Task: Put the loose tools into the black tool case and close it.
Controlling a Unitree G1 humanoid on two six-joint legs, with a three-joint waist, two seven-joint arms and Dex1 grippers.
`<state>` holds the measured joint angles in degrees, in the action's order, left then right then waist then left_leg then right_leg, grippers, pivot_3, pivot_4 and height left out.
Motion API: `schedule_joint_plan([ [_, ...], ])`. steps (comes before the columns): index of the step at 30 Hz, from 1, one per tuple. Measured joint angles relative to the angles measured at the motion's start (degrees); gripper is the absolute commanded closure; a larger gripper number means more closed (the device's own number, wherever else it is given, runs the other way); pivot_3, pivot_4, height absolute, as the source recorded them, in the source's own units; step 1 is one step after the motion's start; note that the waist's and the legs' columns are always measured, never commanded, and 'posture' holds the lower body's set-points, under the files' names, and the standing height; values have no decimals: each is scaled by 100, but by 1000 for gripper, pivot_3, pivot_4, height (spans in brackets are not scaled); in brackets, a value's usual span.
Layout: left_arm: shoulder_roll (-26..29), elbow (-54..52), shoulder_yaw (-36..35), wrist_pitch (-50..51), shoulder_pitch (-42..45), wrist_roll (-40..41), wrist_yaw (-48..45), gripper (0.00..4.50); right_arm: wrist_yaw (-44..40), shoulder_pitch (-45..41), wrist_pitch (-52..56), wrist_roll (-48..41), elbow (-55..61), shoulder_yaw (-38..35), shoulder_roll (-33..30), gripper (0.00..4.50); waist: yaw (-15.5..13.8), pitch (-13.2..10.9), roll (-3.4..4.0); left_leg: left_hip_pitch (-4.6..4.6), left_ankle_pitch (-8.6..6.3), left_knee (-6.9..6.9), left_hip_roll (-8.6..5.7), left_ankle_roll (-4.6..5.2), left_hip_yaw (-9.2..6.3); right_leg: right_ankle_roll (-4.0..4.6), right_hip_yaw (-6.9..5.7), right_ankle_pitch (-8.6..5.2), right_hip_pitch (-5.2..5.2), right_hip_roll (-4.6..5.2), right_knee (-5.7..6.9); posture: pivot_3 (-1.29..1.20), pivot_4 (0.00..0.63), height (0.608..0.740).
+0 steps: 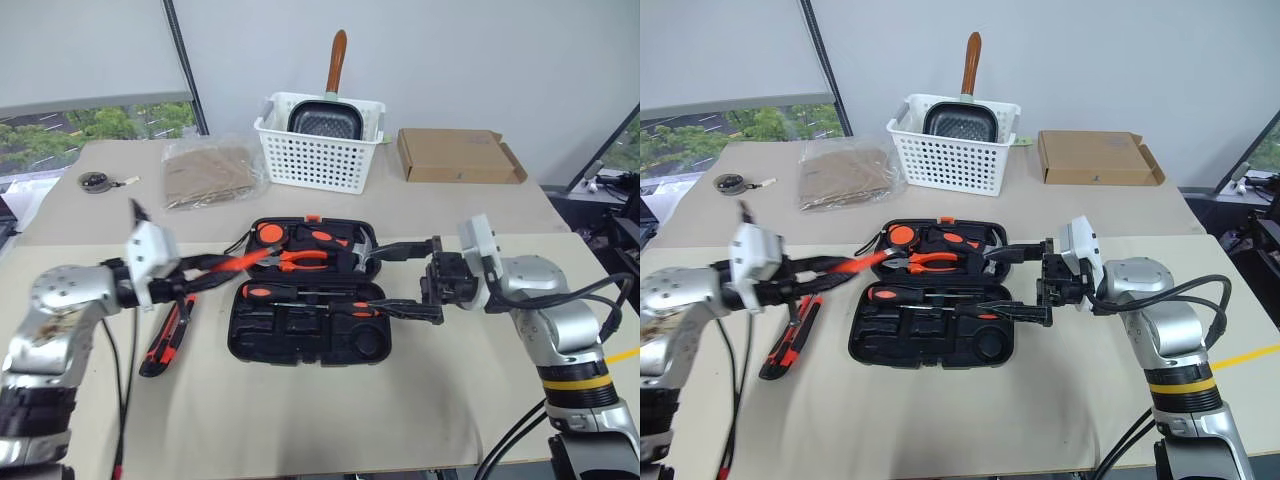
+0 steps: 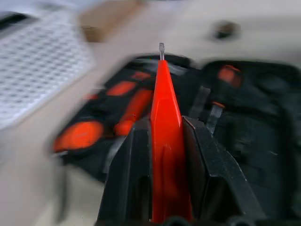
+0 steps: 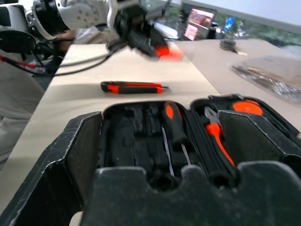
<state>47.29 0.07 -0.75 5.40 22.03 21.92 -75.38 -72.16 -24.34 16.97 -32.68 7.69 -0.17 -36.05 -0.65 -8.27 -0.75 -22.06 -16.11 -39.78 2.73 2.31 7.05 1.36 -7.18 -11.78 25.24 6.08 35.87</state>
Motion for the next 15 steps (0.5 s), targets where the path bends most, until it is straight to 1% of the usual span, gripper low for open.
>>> schedule_joint_plan([
  [2,-4,486,573,-518,421,-410,-584,4040,73,102,-1,2,101,-36,-22,0,-10,0,0,-2,0,1,4,-1,3,-1,2,-2,1,-5,0,0,150,700],
  [5,-82,1251,1077,-1066,878,-850,-1083,4040,230,410,0,0,324,-148,-155,0,-9,-1,-1,-5,-18,-2,5,31,3,-6,4,-5,2,-4,-2,0,150,700],
  [7,-284,1647,1202,-1277,1157,-962,-1228,4040,308,683,0,3,454,-269,-260,0,-10,-1,-1,-9,-22,-8,2,40,3,-9,6,-5,2,0,-2,0,150,700],
  [10,-499,1916,1332,-1458,1401,-1079,-1344,4040,450,882,0,19,647,-312,-353,0,-8,-1,-2,-9,-26,-13,-2,48,4,-18,11,-1,0,5,-4,0,150,700],
  [15,-779,2131,1544,-1534,1500,-1298,-1352,4040,717,1030,1,18,946,-350,-390,0,6,-1,-3,-6,-27,-14,0,51,3,-23,13,-2,-1,1,-2,0,150,700],
])
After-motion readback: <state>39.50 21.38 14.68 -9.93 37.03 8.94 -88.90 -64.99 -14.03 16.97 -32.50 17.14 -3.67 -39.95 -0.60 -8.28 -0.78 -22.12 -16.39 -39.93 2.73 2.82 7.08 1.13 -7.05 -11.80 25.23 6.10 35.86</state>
